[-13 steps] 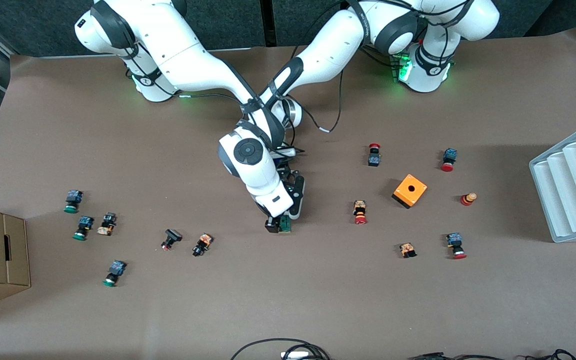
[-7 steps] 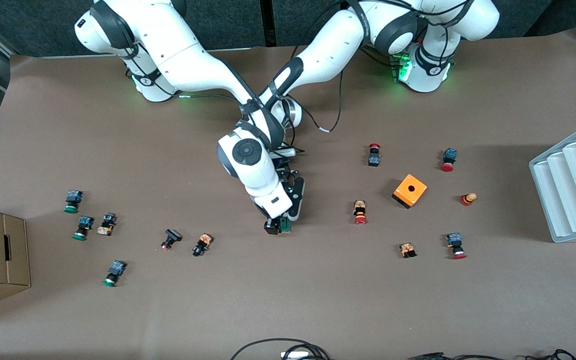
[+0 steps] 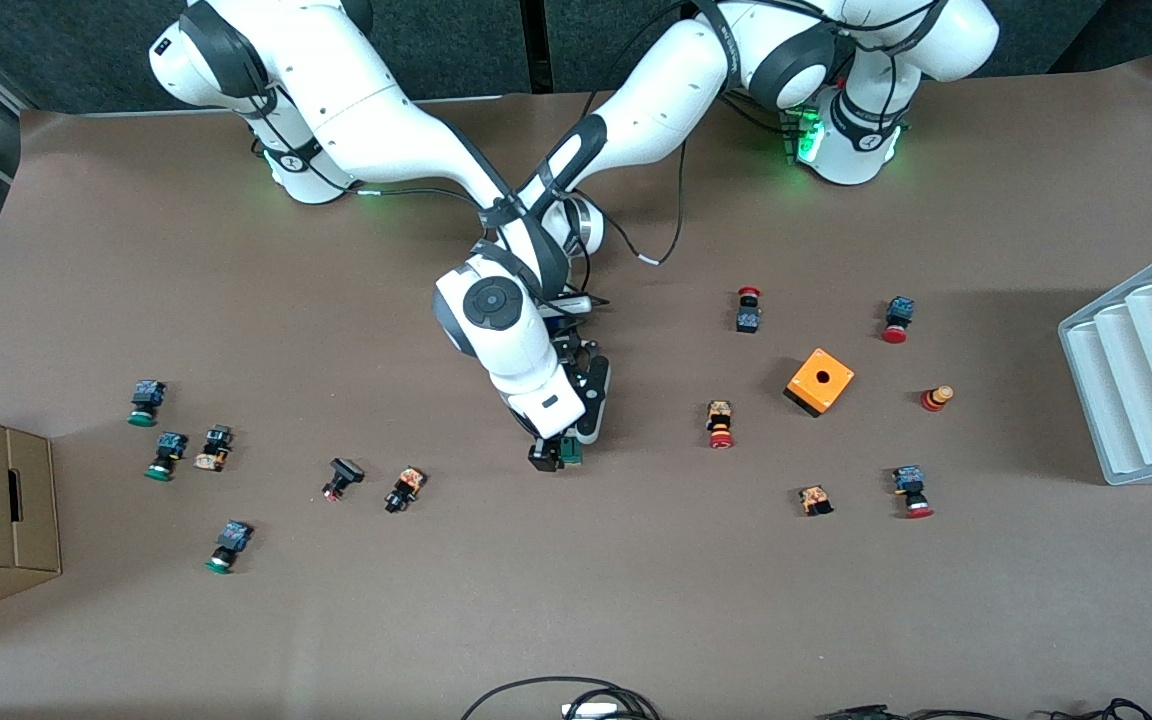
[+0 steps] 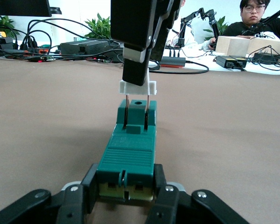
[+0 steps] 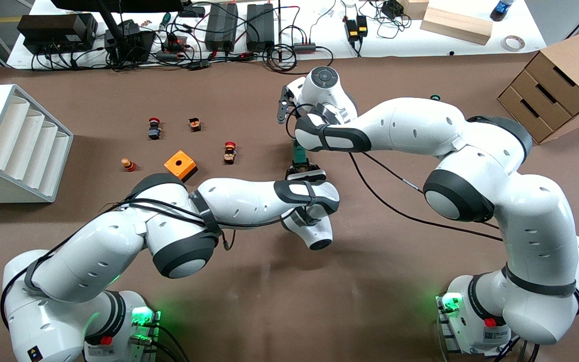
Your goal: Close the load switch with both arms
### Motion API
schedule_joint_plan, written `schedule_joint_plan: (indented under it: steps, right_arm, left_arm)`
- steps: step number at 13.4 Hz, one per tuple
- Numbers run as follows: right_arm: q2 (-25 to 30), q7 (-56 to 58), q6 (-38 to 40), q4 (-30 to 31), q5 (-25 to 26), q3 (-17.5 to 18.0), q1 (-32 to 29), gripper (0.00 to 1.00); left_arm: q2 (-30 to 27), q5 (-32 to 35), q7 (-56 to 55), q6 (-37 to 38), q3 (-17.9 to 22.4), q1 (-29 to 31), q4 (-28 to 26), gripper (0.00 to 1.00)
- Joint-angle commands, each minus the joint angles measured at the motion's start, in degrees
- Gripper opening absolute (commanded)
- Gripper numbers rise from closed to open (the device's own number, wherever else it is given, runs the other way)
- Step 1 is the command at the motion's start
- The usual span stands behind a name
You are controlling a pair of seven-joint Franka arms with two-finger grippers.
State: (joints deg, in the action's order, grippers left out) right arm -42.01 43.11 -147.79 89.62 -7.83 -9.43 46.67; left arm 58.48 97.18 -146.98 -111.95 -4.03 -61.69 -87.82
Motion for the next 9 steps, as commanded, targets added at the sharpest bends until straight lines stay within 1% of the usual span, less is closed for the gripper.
schedule_joint_plan:
  steps: [1,5,9]
  right_arm:
    - [-1.75,0.57,-1.28,-2.7,-1.67,-0.15,-0.87,0.72]
    - [-2.63,0.57,-1.36,-3.75,-1.67,-0.07,-1.22,0.72]
    - [-4.65,0.49,-1.36,-6.38,-1.67,-0.15,-1.31,0.72]
  left_arm:
    - [1.37,0.02,-0.68,-0.64,0.43,-0.1,1.08,0.43]
    - [1.37,0.02,-0.68,-0.64,0.51,-0.1,1.08,0.43]
    - [1.37,0.02,-0.68,-0.64,0.51,-0.1,1.08,0.43]
